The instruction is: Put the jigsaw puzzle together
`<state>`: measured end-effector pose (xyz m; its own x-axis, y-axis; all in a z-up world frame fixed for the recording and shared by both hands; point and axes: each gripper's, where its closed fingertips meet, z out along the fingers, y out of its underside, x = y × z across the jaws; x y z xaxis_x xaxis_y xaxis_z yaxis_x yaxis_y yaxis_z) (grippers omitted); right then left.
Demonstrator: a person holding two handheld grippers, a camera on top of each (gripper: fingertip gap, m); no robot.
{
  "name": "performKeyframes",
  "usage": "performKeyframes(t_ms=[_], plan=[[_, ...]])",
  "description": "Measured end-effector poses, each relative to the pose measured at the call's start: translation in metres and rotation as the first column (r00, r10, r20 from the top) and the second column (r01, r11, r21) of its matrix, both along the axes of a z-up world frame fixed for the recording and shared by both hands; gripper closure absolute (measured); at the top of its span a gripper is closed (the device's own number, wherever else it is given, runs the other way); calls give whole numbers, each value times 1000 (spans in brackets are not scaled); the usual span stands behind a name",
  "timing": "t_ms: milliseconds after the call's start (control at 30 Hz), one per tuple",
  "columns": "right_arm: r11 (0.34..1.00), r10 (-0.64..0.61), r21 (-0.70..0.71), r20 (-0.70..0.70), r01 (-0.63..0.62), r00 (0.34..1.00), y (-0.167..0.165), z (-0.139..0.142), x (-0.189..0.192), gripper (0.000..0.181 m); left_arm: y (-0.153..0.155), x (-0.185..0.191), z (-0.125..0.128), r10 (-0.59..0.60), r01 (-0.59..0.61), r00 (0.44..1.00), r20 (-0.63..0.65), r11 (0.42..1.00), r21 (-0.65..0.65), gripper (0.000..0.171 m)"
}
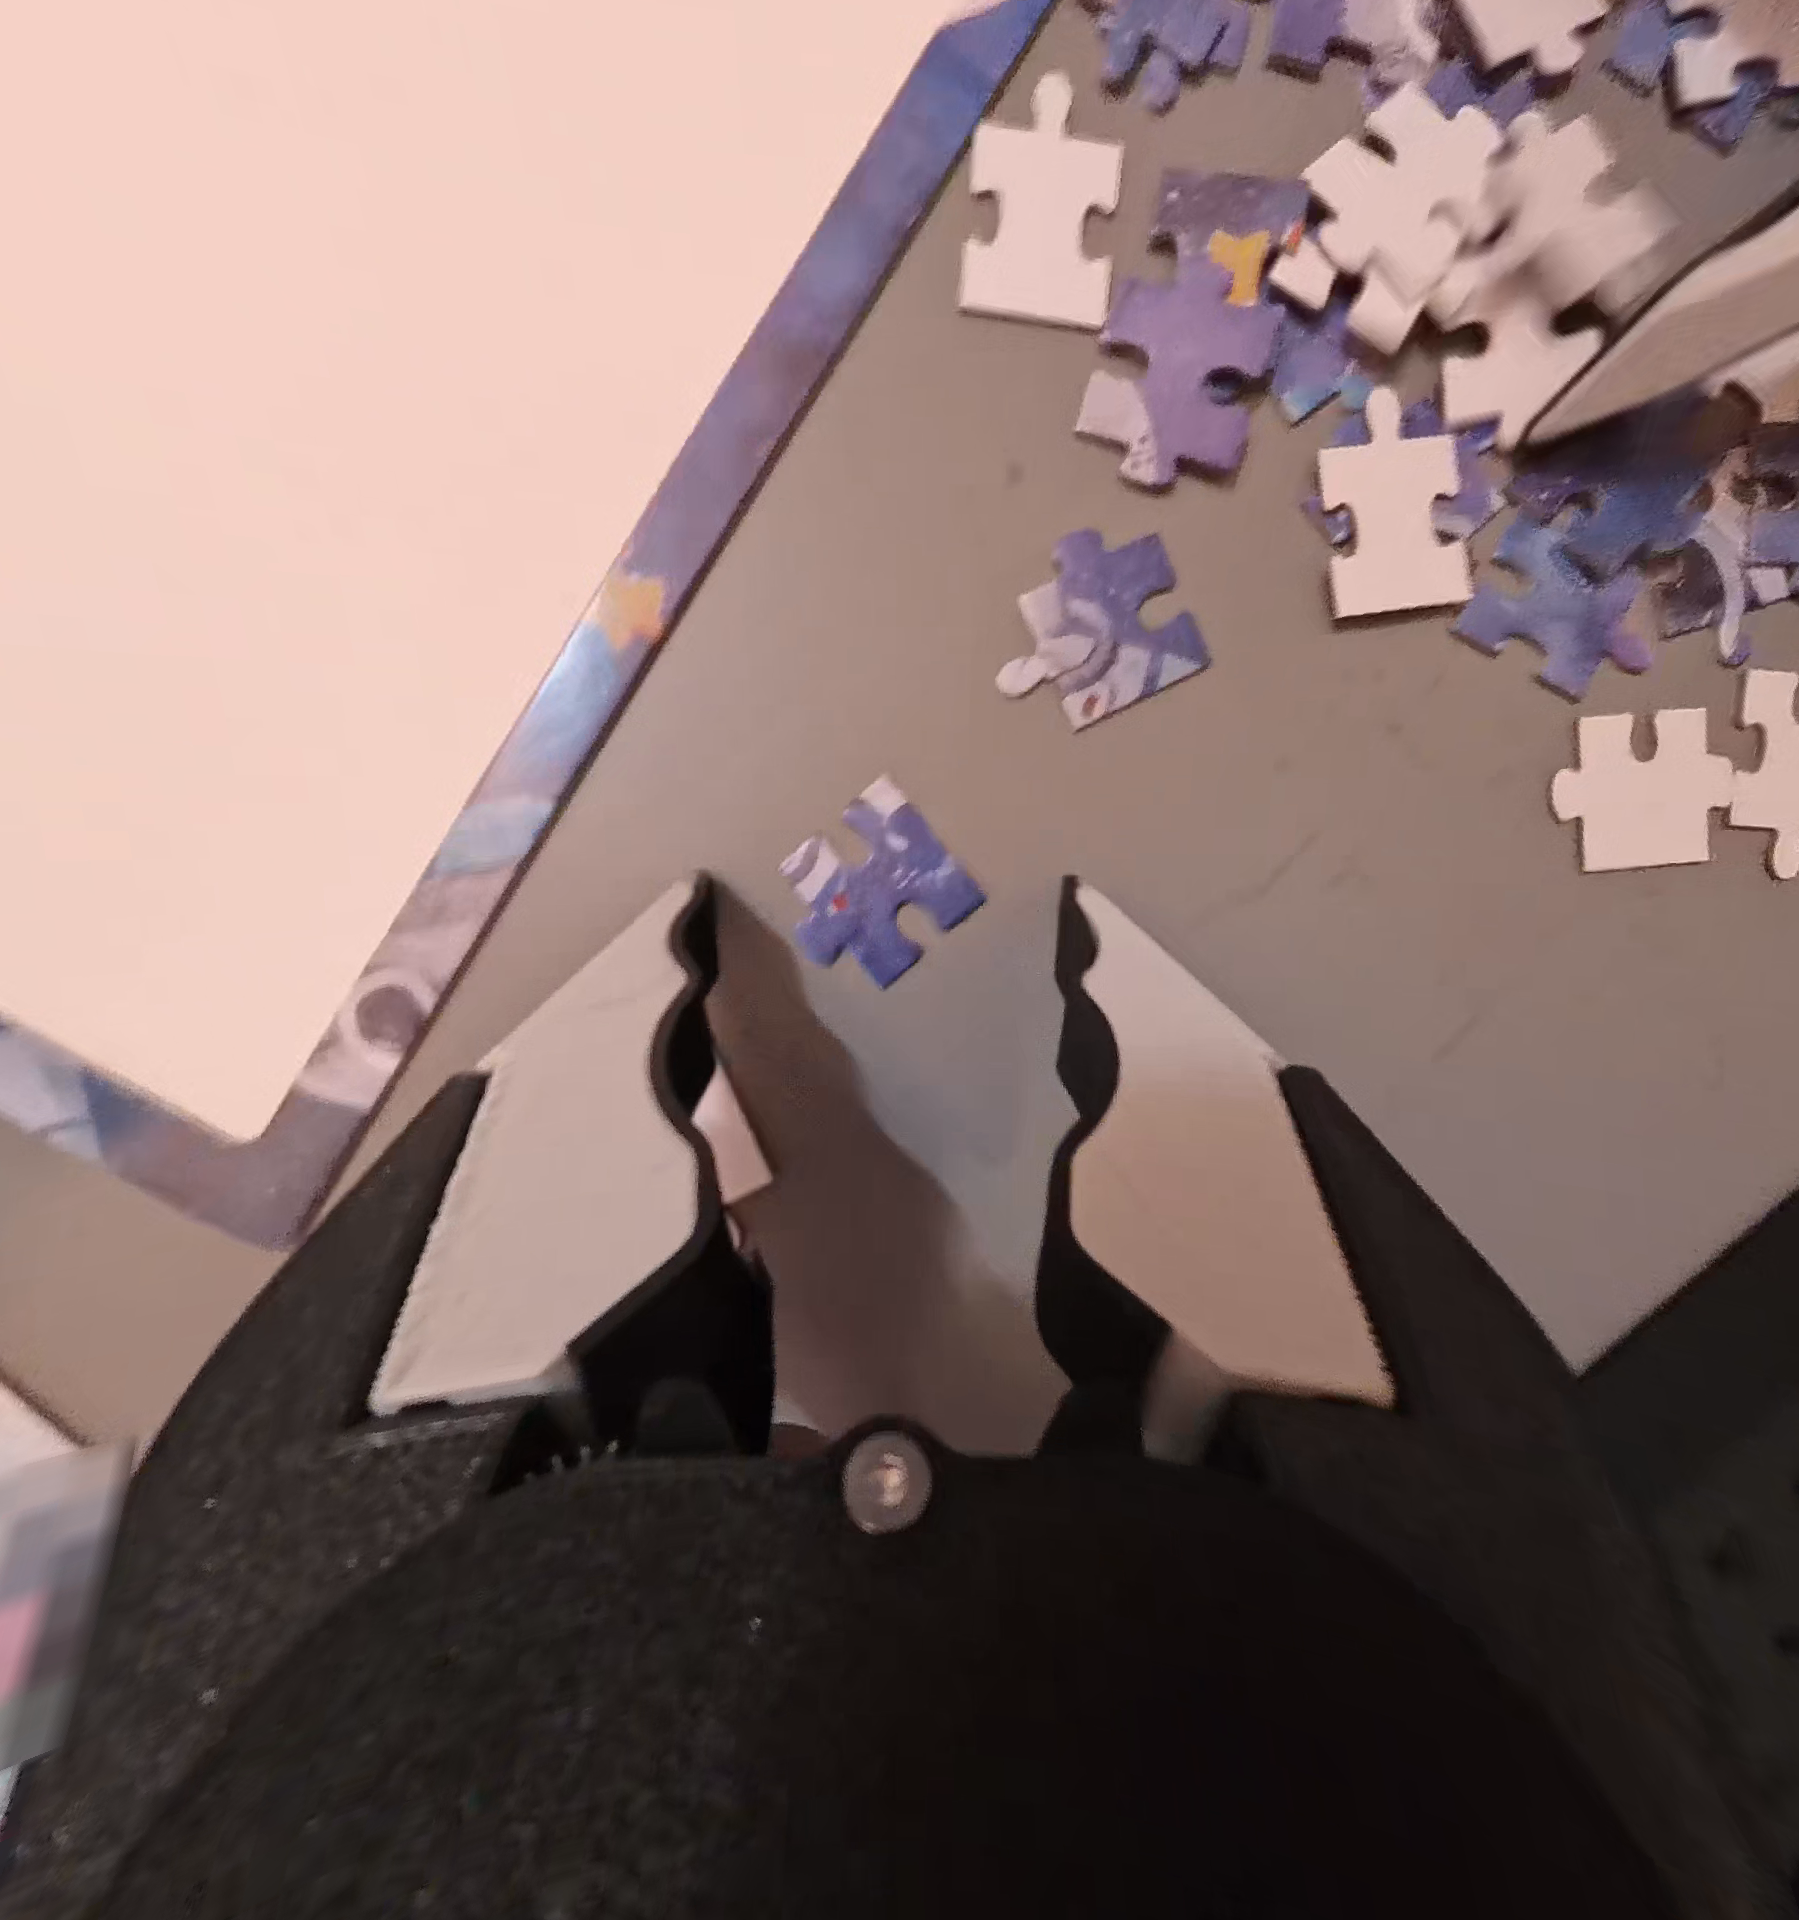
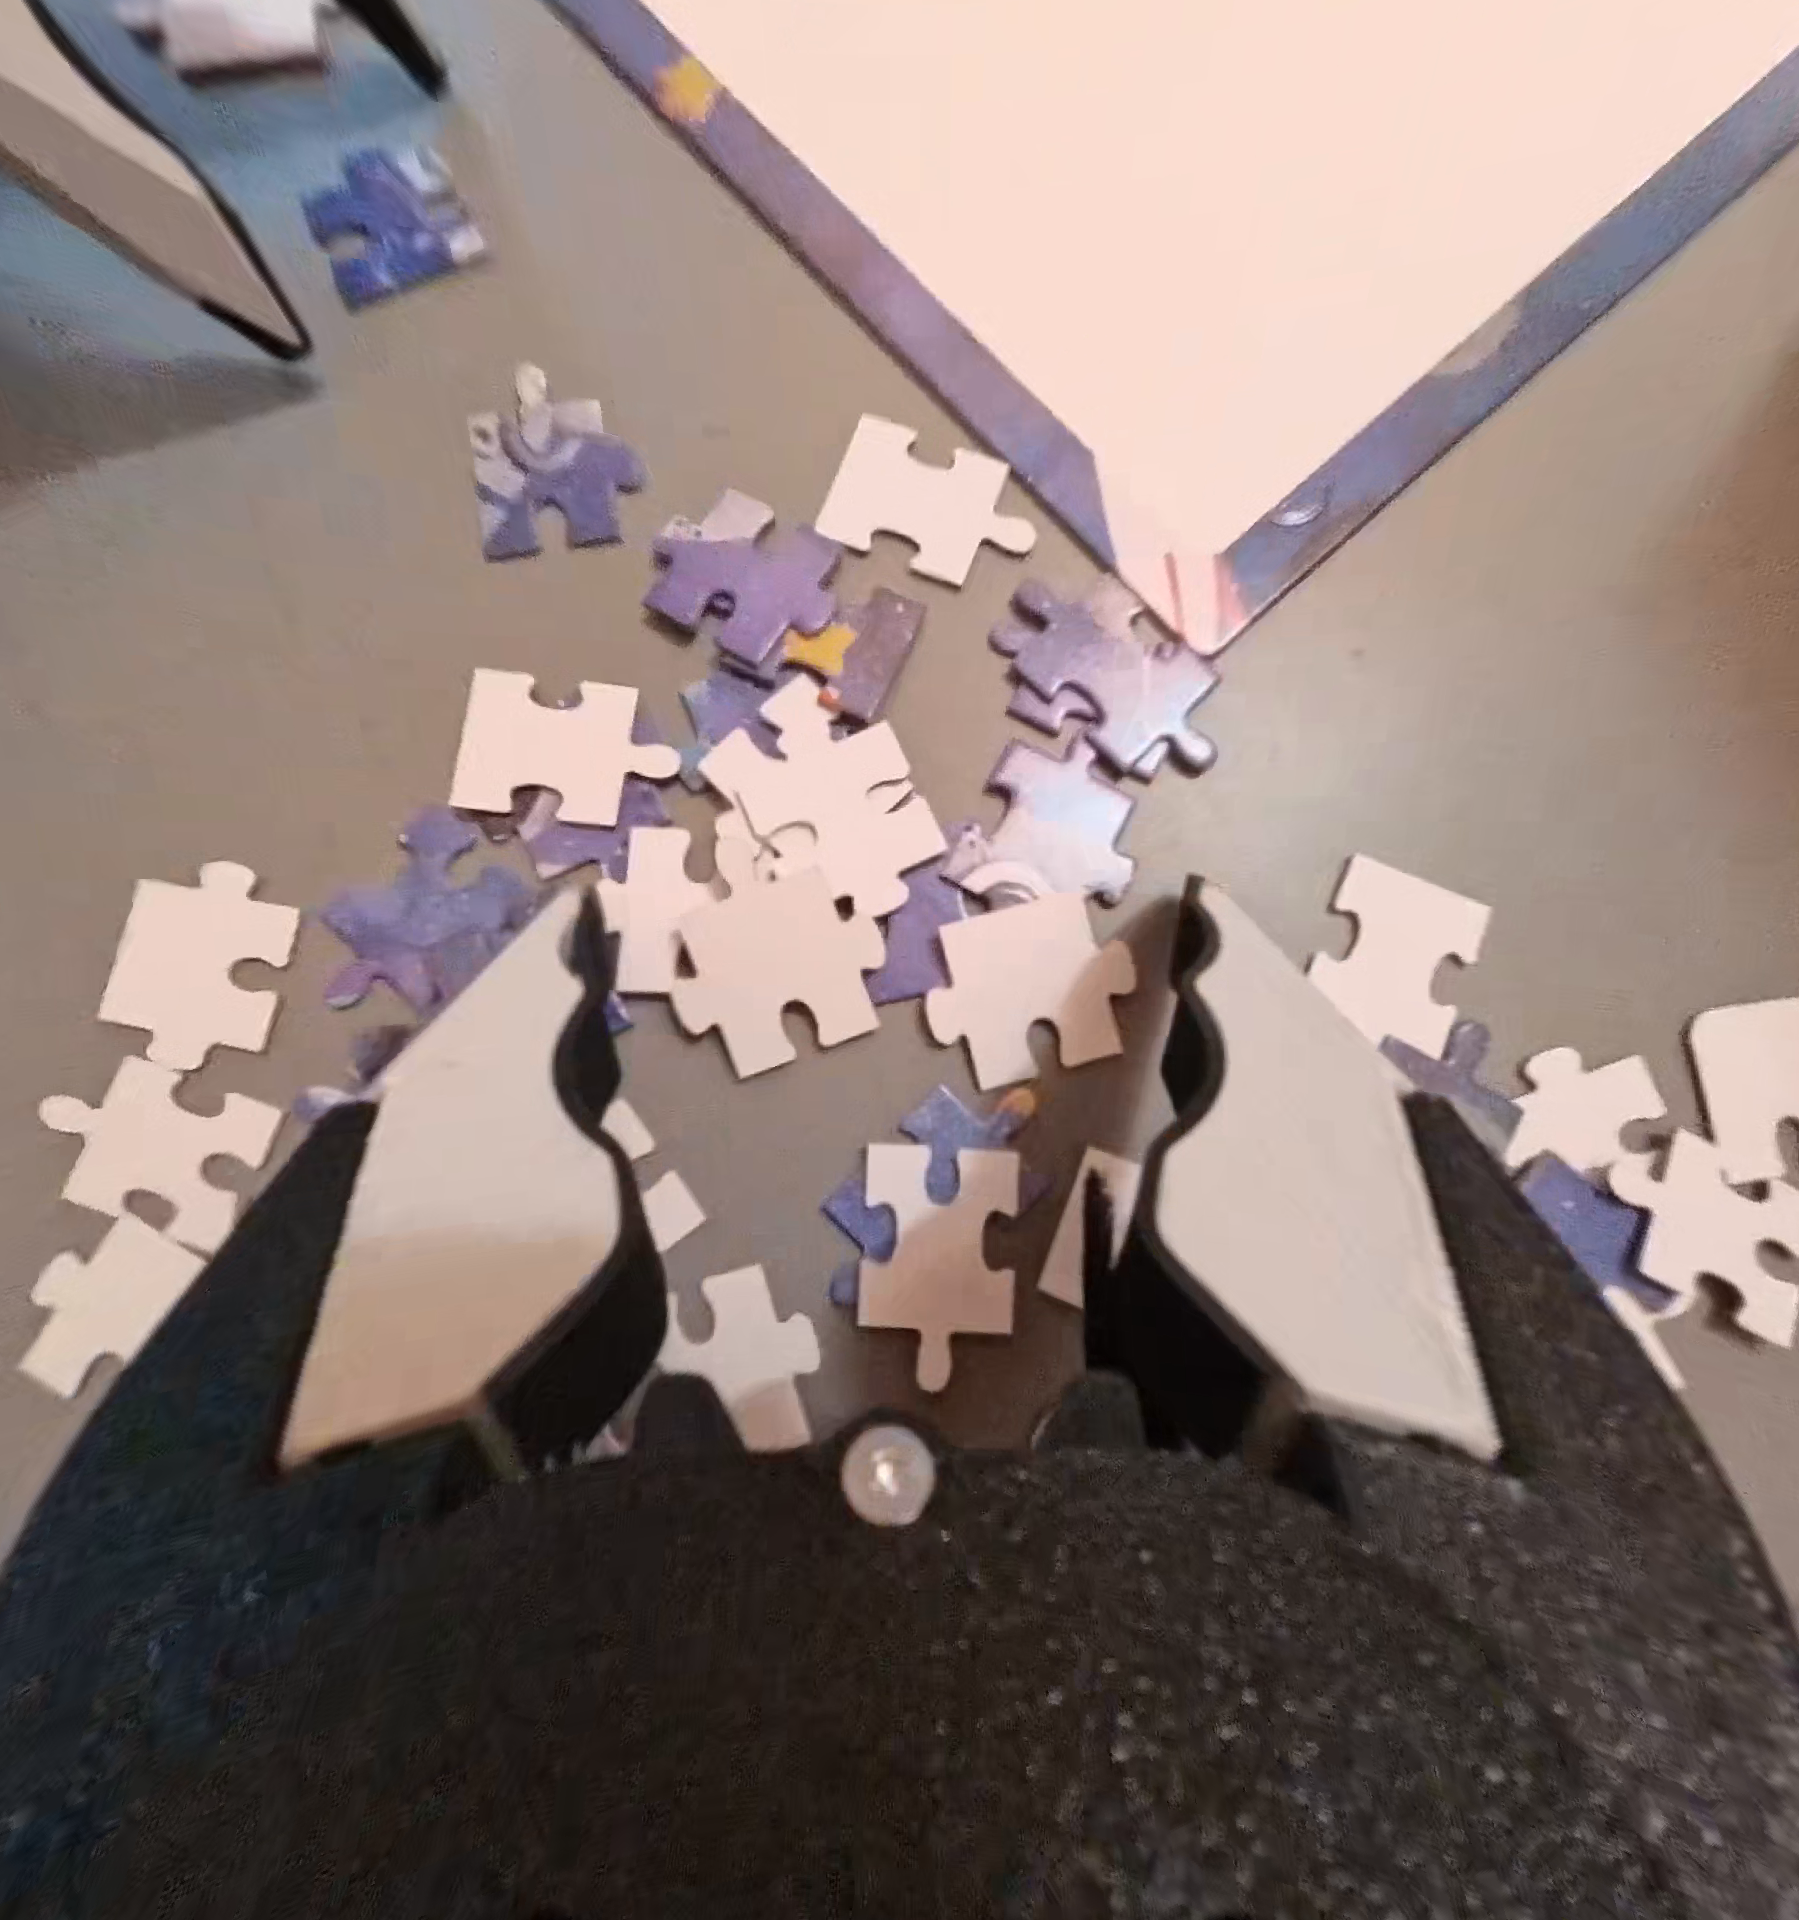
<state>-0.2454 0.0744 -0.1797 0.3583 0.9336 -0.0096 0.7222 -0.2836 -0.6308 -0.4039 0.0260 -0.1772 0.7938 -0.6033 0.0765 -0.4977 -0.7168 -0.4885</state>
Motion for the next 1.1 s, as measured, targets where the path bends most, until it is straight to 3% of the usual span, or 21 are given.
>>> performKeyframes(t_ms=[33,167,200,233,267,367,433,500,600,667,733,800,867,900,933,1000,1100], plan=[[1000,-6,-29,4,6,1000,-2,-4,-2,71,0,6,-1,-8,8,1000,-13,1000,8,112],[1000,-13,-11,12,13,1000,-3,-2,9,92,-1,24,-1,-22,24,999,-49,999,34,148],[1000,-15,-8,17,15,1000,-3,0,14,106,-2,27,-1,-27,29,998,-54,999,34,154],[1000,-13,-13,19,13,1000,-5,1,19,135,-4,30,-1,-41,43,997,-59,999,31,163],[1000,-5,-28,17,6,1000,-8,2,24,142,-6,32,-1,-54,56,996,-67,998,31,170],[998,-3,-65,-8,3,1000,-16,4,37,143,-5,40,2,-83,87,994,-71,995,52,171],[996,18,-83,-107,-27,994,-26,22,41,142,-4,56,19,-118,115,993,29,989,89,171],[998,-23,-59,-256,8,966,-23,54,48,142,2,75,52,-123,91,972,199,982,163,171],[996,-83,-22,-470,83,879,-8,101,63,142,9,76,93,-126,41,917,378,973,226,170],[996,-90,-68,-557,62,826,-8,113,65,135,-3,48,75,-168,132,957,238,978,160,148],[990,-136,-99,-437,102,889,-3,85,68,111,-17,-2,41,-232,239,970,-75,965,110,144],[992,-122,-49,-311,113,942,-2,61,66,112,-39,-36,14,-290,299,925,-247,954,-2,149],[997,-74,-40,-298,65,952,-9,58,47,112,-44,-39,0,-280,281,929,-242,959,-34,150],[998,-64,-33,-290,57,955,-8,57,36,112,-44,-29,1,-284,284,942,-177,958,-24,156],[998,-58,-32,-271,52,961,-5,54,25,110,-43,-18,4,-290,292,949,-120,957,-5,148],[997,-77,-44,-214,69,974,6,44,4,104,-35,0,4,-293,297,953,-79,954,32,149],[995,-94,-48,-218,86,971,20,42,-35,109,-32,58,3,-358,352,931,74,933,78,149]])
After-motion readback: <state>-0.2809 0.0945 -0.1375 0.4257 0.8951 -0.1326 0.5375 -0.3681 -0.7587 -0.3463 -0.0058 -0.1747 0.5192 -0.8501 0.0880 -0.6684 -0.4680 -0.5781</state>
